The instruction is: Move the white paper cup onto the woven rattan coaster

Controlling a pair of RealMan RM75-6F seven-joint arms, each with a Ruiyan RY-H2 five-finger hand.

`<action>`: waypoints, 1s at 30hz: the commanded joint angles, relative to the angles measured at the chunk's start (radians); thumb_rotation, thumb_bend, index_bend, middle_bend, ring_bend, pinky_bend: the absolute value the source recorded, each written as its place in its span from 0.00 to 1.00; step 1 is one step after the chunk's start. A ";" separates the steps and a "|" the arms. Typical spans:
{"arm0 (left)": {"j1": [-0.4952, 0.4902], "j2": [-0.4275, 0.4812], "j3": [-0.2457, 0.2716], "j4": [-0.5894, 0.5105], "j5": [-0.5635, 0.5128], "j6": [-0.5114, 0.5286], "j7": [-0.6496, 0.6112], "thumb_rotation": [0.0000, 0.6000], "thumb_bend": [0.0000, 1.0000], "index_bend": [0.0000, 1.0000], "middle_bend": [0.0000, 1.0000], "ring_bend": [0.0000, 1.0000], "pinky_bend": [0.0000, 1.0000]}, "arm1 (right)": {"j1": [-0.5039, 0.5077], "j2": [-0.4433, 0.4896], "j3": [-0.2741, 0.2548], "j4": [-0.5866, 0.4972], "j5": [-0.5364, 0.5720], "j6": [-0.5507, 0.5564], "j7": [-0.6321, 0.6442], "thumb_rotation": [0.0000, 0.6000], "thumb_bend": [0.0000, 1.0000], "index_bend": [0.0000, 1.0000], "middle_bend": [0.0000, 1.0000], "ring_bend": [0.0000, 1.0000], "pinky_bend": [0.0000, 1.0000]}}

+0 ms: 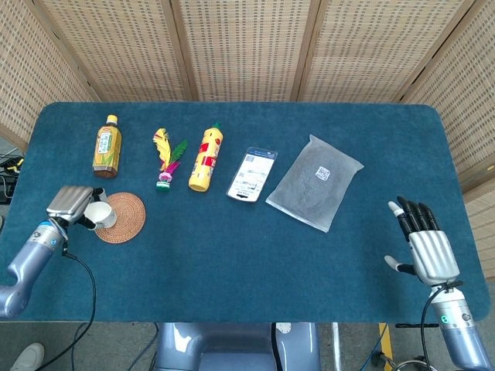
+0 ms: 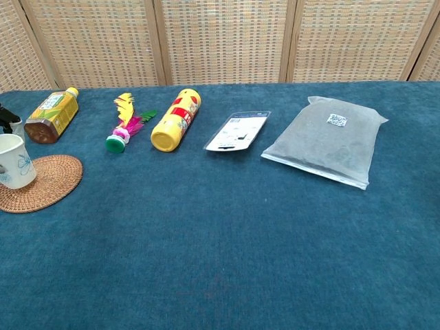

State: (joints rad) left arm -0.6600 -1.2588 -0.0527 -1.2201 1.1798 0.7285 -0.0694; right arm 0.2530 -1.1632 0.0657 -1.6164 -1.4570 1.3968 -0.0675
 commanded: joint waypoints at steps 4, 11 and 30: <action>-0.015 -0.034 -0.013 0.037 0.029 -0.023 -0.035 1.00 0.11 0.47 0.49 0.48 0.46 | -0.006 0.004 0.006 0.002 0.004 0.001 0.006 1.00 0.00 0.05 0.00 0.00 0.00; -0.030 -0.062 -0.019 0.074 0.046 -0.013 0.001 1.00 0.05 0.41 0.37 0.32 0.41 | -0.012 0.005 0.010 0.008 0.007 0.000 0.003 1.00 0.00 0.05 0.00 0.00 0.00; 0.205 0.250 -0.064 -0.248 0.074 0.373 -0.142 1.00 0.00 0.00 0.00 0.00 0.00 | -0.024 0.007 0.014 -0.011 -0.027 0.015 -0.008 1.00 0.00 0.06 0.00 0.00 0.00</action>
State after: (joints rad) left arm -0.5587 -1.0753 -0.0942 -1.3672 1.2649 0.9443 -0.2013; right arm 0.2316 -1.1561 0.0796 -1.6246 -1.4841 1.4085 -0.0695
